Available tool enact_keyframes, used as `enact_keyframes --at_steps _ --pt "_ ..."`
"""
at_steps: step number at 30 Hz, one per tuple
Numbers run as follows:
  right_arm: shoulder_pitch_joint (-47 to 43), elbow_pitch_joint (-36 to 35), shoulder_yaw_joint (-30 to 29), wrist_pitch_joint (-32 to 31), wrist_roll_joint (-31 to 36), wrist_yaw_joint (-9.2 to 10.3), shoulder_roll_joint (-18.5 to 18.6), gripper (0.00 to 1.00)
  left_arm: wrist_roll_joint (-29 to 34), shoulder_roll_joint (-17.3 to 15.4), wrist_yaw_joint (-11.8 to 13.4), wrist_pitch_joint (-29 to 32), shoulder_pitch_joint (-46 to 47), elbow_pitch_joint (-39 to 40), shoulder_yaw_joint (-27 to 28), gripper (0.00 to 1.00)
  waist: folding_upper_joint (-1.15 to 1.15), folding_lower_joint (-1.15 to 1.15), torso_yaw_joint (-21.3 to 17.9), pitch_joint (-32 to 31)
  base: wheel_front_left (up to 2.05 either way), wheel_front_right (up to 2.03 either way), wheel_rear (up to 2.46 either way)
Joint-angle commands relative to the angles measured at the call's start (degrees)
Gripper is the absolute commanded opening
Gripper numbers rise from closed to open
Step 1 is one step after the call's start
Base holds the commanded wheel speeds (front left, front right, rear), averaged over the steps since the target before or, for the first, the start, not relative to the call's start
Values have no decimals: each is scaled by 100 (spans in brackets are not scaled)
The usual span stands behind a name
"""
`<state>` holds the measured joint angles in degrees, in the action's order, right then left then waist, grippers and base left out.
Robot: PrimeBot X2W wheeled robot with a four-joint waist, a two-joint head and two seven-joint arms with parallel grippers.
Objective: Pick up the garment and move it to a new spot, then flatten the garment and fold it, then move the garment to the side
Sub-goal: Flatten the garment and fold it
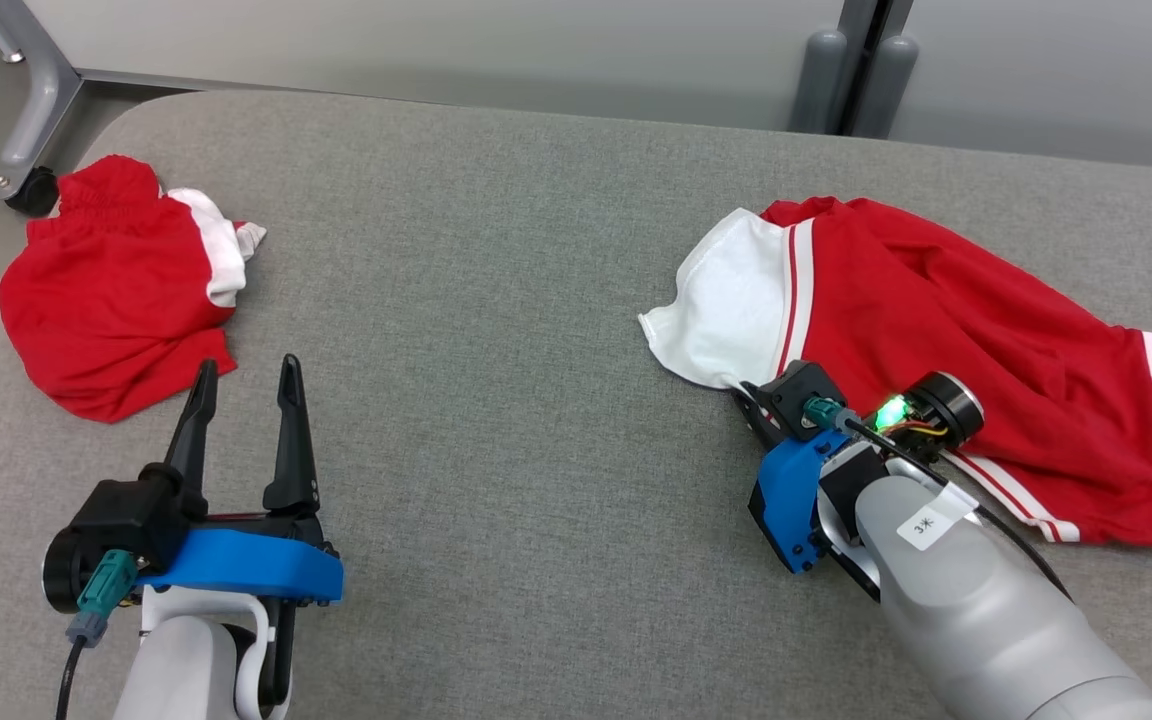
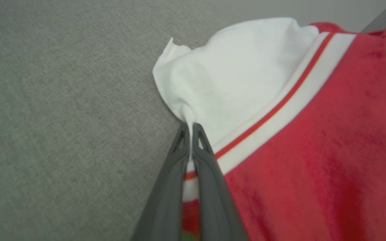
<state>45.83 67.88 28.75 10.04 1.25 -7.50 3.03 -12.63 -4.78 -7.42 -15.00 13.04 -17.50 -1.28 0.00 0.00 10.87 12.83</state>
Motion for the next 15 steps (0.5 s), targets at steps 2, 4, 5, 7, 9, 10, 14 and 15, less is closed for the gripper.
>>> enact_keyframes --at_steps 2,4,5,7,9,10,14,15 --pt "129 -82 -4 256 -93 1 -4 0 -6 -7 -11 -28 41 -7 28 100 0 0 -54 -64 0 0 0" --pt "47 -296 149 364 -235 1 -16 0 15 -11 -11 -28 12 -17 29 100 0 0 -79 -115 0 0 0" --pt "-21 -444 268 392 -340 1 -20 0 22 -16 -11 -28 1 -20 23 100 0 0 -90 -141 0 0 0" --pt "-119 -798 565 438 -613 1 -13 0 34 -20 -11 -28 -28 -26 24 100 0 0 -119 -194 0 0 0" --pt "-147 -1003 727 450 -751 1 -11 0 42 -20 -11 -28 -43 -29 26 100 0 0 -134 -223 0 0 0" --pt "-156 -1202 882 465 -894 1 -11 0 49 -22 -11 -28 -56 -30 25 100 0 0 -146 -244 0 0 0" --pt "-158 -1923 1420 479 -1384 1 -15 0 62 -31 -11 -28 -94 -35 24 100 0 0 -171 -343 0 0 0" --pt "-142 -2080 1541 480 -1475 1 -14 0 65 -34 -11 -28 -101 -35 27 100 0 0 -176 -361 0 0 0"
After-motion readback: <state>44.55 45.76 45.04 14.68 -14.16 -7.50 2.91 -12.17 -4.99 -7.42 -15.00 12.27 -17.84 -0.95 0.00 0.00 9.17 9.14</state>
